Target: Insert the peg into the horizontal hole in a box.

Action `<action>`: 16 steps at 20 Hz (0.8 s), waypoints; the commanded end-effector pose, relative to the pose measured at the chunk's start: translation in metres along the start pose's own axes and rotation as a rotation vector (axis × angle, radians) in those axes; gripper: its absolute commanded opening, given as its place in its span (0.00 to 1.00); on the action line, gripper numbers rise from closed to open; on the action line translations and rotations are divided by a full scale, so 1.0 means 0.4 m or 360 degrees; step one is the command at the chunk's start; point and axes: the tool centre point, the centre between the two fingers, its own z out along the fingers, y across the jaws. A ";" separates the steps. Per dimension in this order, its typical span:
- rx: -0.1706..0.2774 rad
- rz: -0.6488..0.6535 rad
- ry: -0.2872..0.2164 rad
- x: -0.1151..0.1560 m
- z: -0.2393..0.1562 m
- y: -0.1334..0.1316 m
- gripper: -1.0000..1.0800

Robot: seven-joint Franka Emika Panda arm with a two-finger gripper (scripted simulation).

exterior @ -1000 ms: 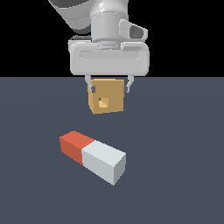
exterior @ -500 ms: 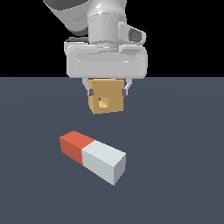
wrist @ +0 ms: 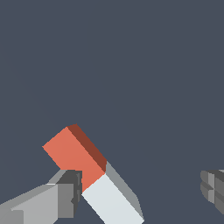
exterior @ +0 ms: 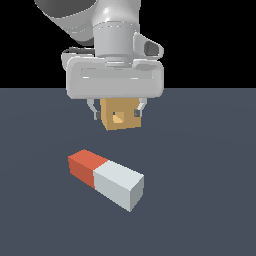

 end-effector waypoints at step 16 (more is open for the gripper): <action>-0.0001 -0.0622 -0.0013 -0.125 0.089 -0.046 0.96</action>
